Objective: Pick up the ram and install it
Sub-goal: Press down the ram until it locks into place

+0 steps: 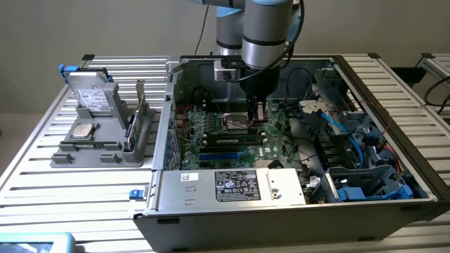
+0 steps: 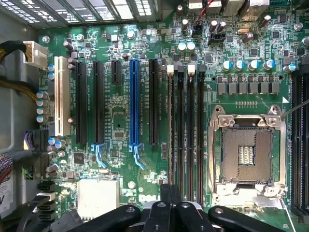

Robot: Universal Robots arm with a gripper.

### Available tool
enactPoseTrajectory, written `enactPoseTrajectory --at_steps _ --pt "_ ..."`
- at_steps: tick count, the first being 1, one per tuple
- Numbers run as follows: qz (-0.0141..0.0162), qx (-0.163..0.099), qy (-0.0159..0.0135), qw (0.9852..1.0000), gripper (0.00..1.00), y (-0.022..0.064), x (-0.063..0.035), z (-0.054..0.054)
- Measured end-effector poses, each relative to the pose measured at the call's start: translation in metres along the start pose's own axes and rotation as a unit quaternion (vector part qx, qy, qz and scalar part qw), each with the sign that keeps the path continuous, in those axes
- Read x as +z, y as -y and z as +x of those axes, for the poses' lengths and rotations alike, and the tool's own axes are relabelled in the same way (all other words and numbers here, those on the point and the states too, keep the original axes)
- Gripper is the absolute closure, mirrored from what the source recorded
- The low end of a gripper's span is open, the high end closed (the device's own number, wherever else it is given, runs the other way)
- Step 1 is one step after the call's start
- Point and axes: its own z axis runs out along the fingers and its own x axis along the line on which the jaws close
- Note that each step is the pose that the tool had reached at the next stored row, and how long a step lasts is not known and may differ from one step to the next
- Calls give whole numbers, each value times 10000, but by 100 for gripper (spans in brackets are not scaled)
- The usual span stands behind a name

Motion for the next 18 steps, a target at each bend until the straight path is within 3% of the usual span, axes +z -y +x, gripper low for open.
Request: enactPoseTrajectory --at_steps 6,14,18 --pt "-1 66 -2 10000 89 10 22 -4" --pt "71 111 2 9999 89 7 55 -22" --pt "81 136 2 9999 89 -8 73 -31"
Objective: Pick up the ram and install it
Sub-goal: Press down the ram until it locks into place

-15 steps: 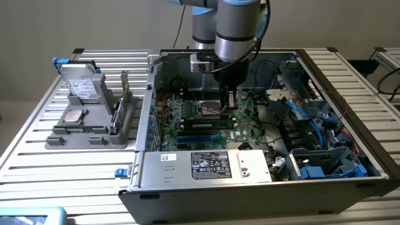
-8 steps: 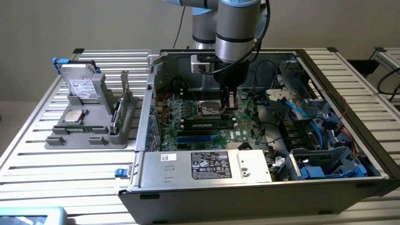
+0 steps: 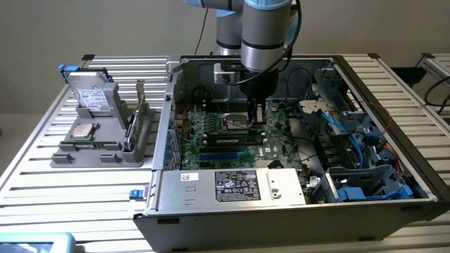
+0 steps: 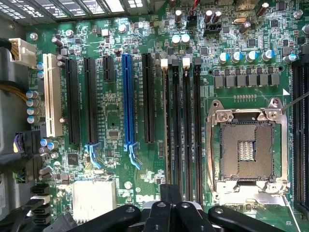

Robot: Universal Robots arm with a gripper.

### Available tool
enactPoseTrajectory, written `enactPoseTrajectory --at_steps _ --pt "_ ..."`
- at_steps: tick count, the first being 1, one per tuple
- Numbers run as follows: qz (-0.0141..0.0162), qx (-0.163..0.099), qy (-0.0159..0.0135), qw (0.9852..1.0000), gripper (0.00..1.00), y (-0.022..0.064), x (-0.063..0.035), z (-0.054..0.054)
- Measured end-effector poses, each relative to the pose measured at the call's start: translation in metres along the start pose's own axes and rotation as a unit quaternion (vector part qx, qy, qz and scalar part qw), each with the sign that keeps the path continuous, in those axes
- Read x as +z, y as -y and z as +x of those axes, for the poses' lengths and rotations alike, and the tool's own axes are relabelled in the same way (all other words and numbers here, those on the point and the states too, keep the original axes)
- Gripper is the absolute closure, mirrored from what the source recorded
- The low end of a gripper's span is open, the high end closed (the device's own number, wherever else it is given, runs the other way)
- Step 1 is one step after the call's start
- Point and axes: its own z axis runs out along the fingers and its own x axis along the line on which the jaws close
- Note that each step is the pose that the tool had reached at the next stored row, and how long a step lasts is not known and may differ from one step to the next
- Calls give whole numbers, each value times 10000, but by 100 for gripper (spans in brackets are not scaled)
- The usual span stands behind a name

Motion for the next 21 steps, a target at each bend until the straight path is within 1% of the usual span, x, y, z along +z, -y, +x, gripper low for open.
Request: enactPoseTrajectory --at_steps 6,21 --pt "2 21 0 10000 89 -2 20 -22" --pt "14 41 -2 10000 89 -3 55 -26"
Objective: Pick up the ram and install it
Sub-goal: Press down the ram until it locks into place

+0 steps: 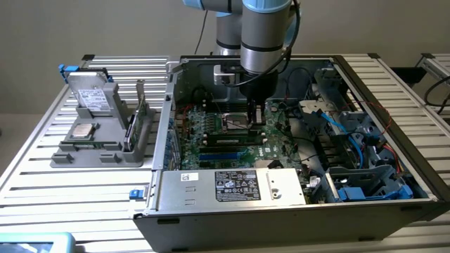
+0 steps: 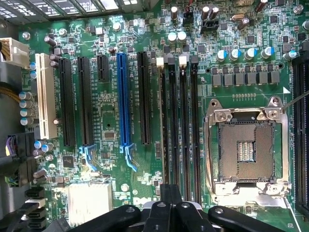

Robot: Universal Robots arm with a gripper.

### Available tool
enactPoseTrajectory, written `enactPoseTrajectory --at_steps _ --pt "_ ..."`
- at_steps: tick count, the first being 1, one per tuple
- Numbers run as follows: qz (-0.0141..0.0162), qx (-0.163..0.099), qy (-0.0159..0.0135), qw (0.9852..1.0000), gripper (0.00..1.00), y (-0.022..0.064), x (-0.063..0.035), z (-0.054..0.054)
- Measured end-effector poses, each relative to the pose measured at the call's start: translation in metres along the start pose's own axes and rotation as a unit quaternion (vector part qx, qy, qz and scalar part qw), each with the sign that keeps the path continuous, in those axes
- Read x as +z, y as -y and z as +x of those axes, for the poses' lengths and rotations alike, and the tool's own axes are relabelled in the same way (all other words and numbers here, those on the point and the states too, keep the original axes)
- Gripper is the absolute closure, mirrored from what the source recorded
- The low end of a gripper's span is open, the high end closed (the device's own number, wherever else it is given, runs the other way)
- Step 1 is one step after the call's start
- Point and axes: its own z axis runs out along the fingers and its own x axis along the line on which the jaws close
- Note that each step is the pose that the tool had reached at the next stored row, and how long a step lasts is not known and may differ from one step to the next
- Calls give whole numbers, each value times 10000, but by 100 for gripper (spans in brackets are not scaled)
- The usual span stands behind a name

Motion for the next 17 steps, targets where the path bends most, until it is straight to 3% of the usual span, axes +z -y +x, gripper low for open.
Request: enactPoseTrajectory --at_steps 9,17 --pt "8 6 6 10000 89 -24 -28 3" --pt "7 4 1 10000 89 -277 -90 39"
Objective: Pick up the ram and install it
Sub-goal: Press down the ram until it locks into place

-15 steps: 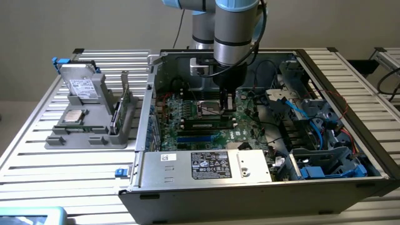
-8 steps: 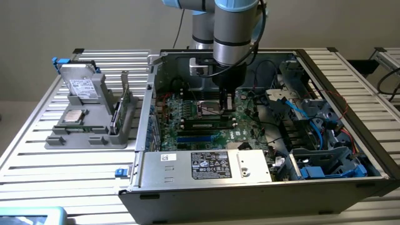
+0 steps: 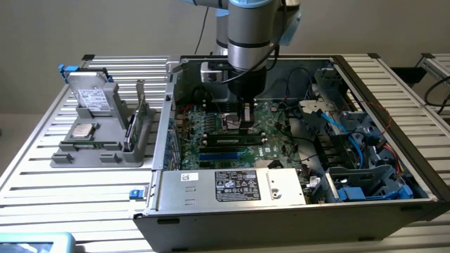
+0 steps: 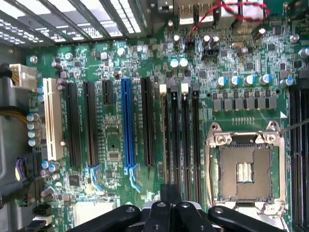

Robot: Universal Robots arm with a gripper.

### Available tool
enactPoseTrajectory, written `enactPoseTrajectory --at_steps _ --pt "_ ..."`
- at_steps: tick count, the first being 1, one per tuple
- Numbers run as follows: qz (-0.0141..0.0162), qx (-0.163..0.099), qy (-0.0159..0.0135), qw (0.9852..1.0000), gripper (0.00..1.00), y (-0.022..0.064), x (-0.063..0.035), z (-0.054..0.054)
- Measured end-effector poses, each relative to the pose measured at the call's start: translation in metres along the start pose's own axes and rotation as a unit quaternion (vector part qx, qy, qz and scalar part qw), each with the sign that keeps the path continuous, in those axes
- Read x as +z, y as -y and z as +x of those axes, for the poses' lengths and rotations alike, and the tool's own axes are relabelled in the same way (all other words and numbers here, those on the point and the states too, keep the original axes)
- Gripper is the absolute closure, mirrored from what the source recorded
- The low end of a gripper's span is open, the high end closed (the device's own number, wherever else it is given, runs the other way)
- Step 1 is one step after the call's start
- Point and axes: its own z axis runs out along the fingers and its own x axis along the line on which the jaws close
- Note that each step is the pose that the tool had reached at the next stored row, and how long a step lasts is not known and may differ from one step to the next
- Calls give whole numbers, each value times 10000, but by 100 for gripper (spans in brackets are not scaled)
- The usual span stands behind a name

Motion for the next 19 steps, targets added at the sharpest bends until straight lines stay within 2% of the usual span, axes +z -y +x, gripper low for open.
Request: enactPoseTrajectory --at_steps 6,9,15,19 --pt "0 0 0 10000 89 -228 -4 27" --pt "-1 0 1 10000 89 -308 -6 37" --pt "0 0 1 10000 89 -372 -2 43" --pt "1 -1 3 10000 89 -377 6 44"
